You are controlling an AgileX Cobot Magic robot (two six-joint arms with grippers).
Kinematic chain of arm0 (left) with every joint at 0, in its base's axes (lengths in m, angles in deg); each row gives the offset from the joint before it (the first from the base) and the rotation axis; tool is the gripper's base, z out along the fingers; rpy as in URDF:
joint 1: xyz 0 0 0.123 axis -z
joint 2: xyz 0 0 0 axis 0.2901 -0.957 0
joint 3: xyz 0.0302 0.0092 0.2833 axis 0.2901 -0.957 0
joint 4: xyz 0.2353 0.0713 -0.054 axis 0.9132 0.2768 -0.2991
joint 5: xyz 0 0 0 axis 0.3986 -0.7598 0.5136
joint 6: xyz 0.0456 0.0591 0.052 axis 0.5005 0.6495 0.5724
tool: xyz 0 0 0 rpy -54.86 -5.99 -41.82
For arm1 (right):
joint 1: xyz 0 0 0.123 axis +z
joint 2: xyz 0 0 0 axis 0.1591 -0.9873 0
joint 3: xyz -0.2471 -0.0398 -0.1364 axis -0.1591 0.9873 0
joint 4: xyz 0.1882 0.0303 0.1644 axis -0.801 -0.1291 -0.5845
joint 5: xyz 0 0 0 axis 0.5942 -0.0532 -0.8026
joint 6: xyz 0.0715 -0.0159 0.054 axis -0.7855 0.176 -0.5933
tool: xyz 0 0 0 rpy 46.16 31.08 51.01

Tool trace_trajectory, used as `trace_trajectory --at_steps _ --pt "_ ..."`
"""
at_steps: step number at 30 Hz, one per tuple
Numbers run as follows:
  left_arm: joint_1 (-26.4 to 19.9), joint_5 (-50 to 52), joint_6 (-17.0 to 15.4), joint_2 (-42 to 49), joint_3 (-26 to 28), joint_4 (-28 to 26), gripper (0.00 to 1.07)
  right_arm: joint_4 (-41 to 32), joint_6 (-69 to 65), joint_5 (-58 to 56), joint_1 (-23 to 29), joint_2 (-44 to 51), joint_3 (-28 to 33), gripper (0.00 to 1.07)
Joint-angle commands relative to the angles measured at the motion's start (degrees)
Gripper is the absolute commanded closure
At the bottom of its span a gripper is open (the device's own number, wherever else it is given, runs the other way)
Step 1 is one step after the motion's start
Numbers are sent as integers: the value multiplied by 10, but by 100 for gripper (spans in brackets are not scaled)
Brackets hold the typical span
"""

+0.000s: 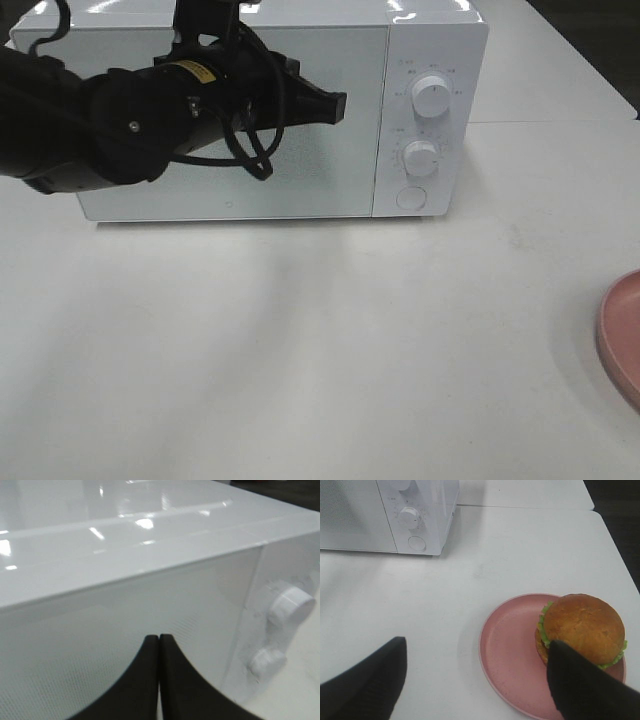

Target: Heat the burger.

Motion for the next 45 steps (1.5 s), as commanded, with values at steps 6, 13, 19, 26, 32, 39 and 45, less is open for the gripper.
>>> trace_trajectory --at_steps 6,13,19,26,32,39,45 --pt "6 -209 6 81 -64 -4 38 2 3 2 -2 15 2 32" --pt "6 -318 7 111 -81 1 7 2 3 2 -2 15 2 32" --pt "6 -494 1 167 -81 66 7 2 3 2 -2 15 2 32" --pt "-87 -672 -44 237 -81 120 7 2 3 2 -2 15 2 32" --pt "-214 -768 -59 311 -81 119 7 2 3 2 -2 15 2 32" --pt "-352 -869 -63 383 -81 119 7 2 3 2 -2 15 2 32" --pt "-456 -889 -122 481 -93 140 7 2 3 2 -2 15 2 32"
